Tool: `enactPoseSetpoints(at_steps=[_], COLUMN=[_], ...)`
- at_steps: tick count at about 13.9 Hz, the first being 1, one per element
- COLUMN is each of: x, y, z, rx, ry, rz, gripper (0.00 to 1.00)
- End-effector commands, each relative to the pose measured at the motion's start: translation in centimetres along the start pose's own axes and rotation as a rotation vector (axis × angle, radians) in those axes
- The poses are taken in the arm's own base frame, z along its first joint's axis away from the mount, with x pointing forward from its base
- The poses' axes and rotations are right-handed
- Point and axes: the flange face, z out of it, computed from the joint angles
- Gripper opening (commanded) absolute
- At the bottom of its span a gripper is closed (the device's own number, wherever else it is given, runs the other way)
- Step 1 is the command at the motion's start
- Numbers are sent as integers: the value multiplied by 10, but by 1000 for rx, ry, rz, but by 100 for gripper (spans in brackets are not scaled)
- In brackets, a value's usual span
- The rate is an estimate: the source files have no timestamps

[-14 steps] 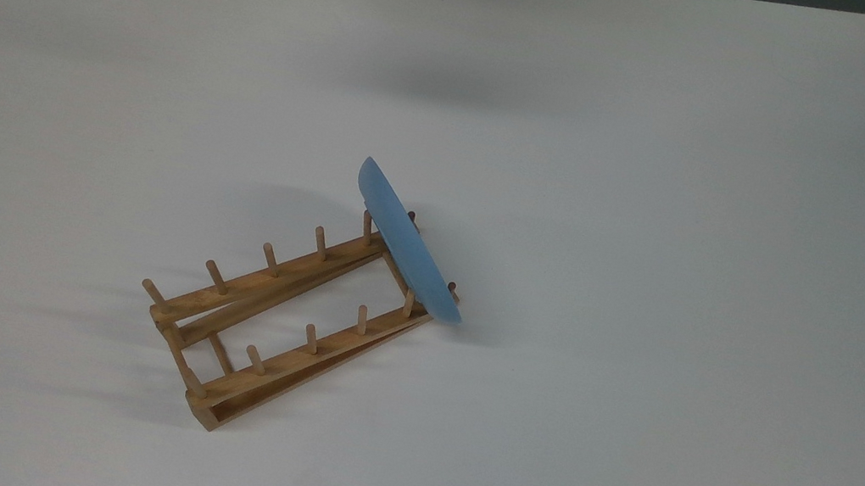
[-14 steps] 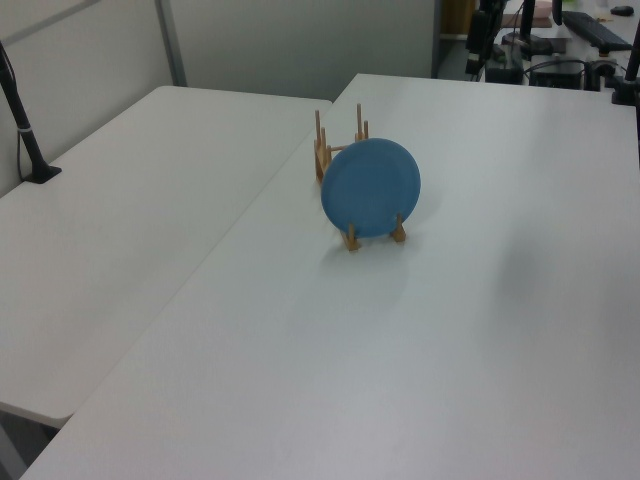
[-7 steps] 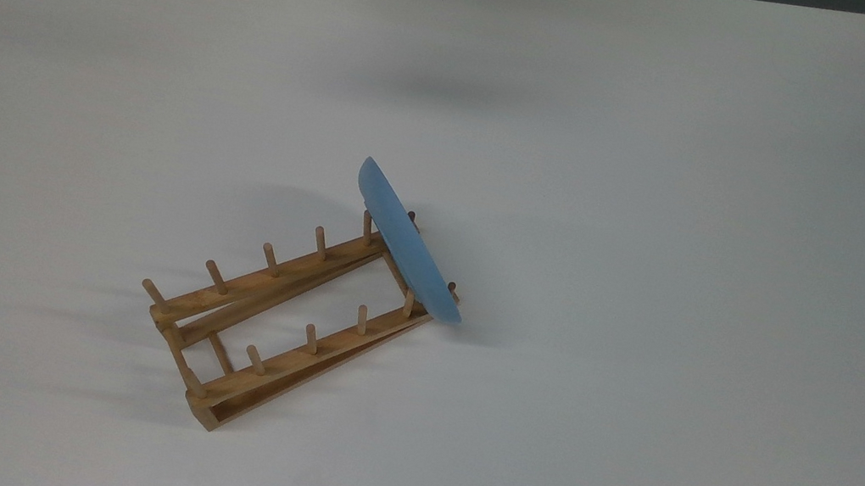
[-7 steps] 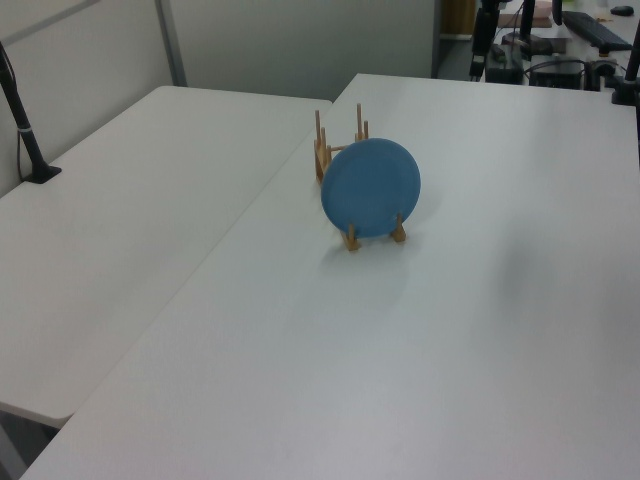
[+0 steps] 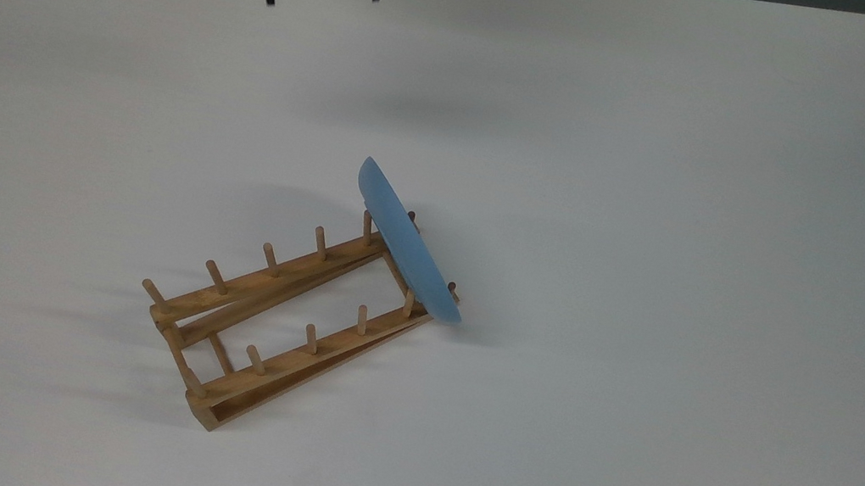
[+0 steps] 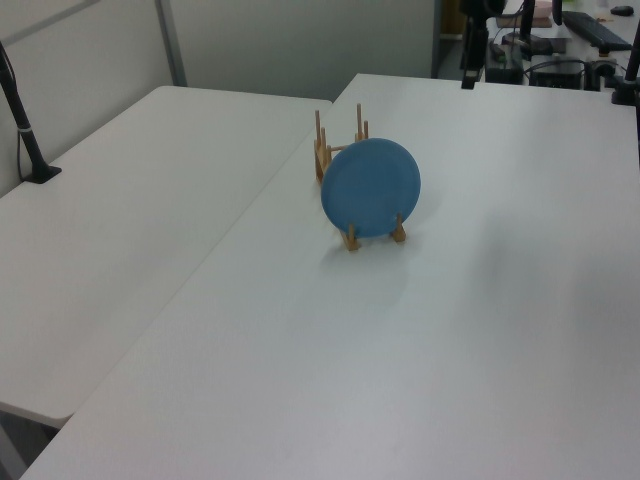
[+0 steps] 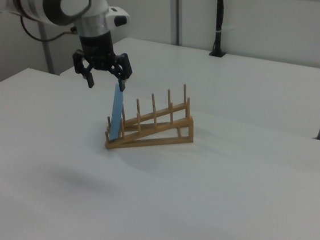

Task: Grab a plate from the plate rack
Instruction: 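Move the open gripper down over the rim of the blue plate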

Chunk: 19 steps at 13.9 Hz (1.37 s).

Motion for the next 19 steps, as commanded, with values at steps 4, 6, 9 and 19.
enactPoseSetpoints(at_steps=[4,6,9,19], x=[50,68,82,88], y=[-44,-66,-74,-81], z=[51,79,112,112], rx=[-44,-116,-166,-157], ry=[95,116,135,174], rz=[36,87,137,230], gripper=[100,100,100,30])
